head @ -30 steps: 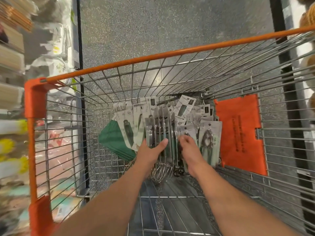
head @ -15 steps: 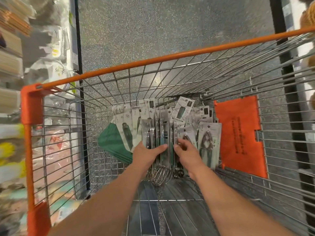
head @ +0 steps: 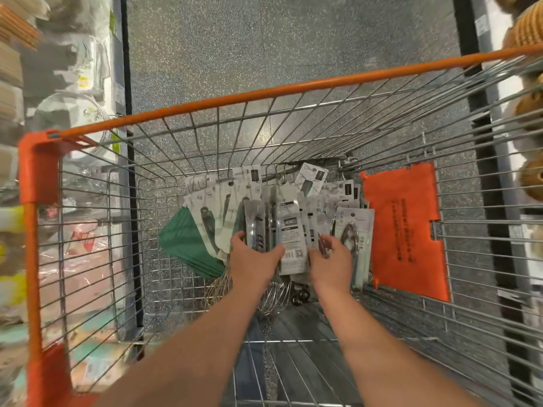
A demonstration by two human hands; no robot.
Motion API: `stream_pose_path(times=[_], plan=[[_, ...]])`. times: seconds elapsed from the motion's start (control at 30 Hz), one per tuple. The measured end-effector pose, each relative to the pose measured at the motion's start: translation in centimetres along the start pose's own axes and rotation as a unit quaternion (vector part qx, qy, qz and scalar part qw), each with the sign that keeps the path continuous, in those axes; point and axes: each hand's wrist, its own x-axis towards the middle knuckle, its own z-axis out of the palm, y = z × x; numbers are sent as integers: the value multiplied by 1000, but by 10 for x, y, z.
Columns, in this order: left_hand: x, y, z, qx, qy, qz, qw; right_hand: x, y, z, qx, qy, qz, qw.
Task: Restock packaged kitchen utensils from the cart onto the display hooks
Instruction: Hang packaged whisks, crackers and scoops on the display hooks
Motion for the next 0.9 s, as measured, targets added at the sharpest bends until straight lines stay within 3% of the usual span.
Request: stream_pose_path(times=[0.1, 0.2, 0.33, 0.5, 0.67, 0.77, 0.9], plan=[[2, -5, -7, 10, 24, 5, 1000, -4, 1, 2, -86, -30, -32, 995], [2, -5, -16, 38, 43, 23, 998, -6, -6, 10, -102, -66, -25, 992], [3, -4, -12, 111, 15, 48, 992, -8, -12, 18, -119, -57, -27, 991], [11, -4, -12, 154, 10, 58, 986, 4, -15, 19, -36, -69, 28, 997], [22, 1, -26, 126, -7, 39, 991, -7, -27, 30, -6, -134, 15, 991], [29, 1, -42, 102, -50, 44, 993, -11, -29, 30, 34, -187, 33, 981], [32, -4, -63, 10, -118, 21, 993, -20, -37, 17, 124, -197, 60, 971]])
